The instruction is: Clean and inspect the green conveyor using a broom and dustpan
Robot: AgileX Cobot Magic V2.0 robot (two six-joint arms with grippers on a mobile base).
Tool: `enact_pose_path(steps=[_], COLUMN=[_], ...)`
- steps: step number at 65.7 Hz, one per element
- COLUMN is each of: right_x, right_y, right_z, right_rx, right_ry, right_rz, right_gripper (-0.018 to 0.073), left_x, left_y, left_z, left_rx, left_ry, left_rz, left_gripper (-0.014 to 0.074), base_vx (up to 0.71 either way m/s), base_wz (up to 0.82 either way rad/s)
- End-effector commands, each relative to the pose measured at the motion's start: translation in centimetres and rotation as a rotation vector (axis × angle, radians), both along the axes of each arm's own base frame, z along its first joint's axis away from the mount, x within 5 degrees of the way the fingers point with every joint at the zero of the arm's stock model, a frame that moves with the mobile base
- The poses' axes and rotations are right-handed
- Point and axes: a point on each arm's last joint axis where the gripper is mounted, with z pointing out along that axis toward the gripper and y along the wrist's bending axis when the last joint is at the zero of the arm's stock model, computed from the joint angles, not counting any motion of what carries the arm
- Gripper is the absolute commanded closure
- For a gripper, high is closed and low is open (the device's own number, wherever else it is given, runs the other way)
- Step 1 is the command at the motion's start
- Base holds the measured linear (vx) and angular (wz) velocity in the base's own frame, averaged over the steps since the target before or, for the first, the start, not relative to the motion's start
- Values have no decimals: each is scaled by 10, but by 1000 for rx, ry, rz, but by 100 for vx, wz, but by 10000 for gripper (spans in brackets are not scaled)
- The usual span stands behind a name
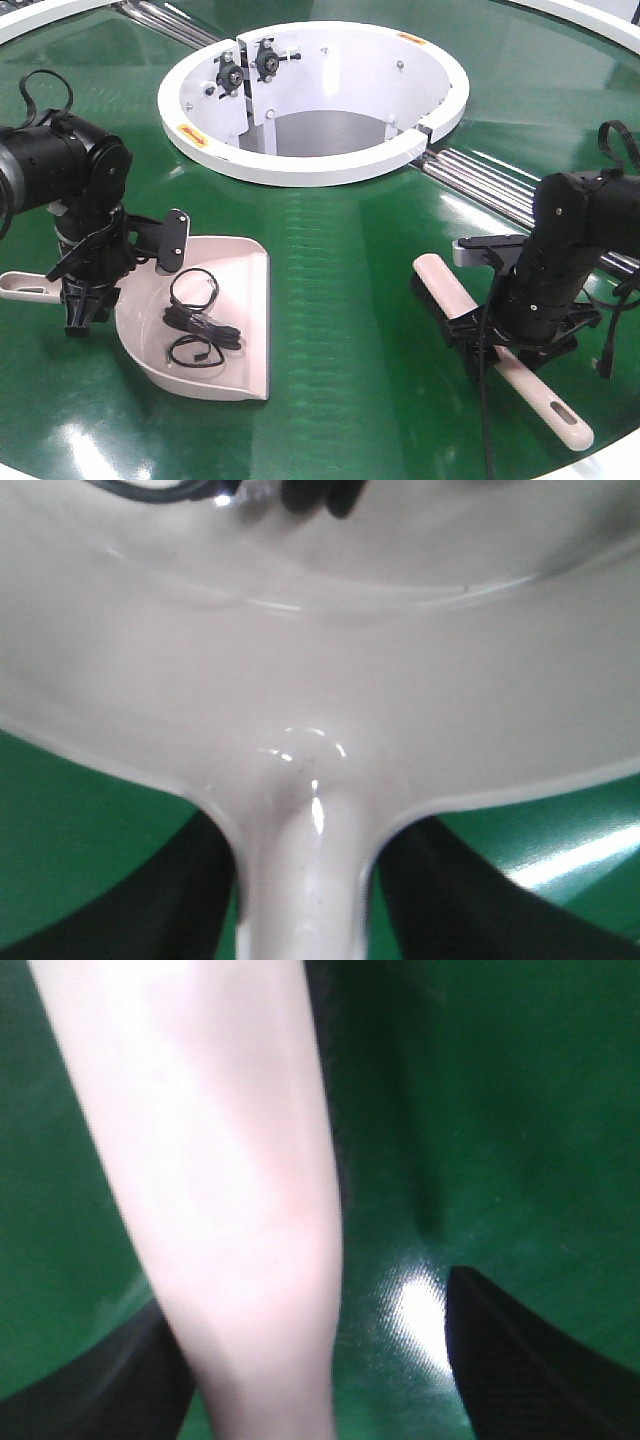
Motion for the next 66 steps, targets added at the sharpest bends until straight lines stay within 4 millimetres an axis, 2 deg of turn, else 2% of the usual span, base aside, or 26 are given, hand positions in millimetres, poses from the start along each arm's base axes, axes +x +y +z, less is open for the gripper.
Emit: enact_pose_path(steps=[1,7,17,32,49,61,66], right_x=[2,2,-1,-12,-32,-56,-69], right_y=[-2,-2,-2,-5,-9,-14,-17], right_z=[19,21,30,65,117,165,184], right_rx=[10,11,16,36,74,113,130], right_ry=[-73,-78,-104,-229,-465,-722,-823], right_rz=[8,8,8,9,8,18,17], right_gripper=[47,47,47,47,48,48,48], left_x=[-4,-6,-12,-29,-65,-108,-128], left_y=[-2,-3,-6,-6,-5,0,2], left_z=[29,32,44,74,131,181,200], left_rx=[-28,-50,-100,-171,-332,-471,-565], left_ry=[-69,-72,-83,-129,-253,-395,-444], left_rz=[2,10,27,43,54,44,122], left_gripper=[172,132,120,121,121,136,153], base_vx=[0,0,0,0,0,0,0], base_wz=[0,0,0,0,0,0,0])
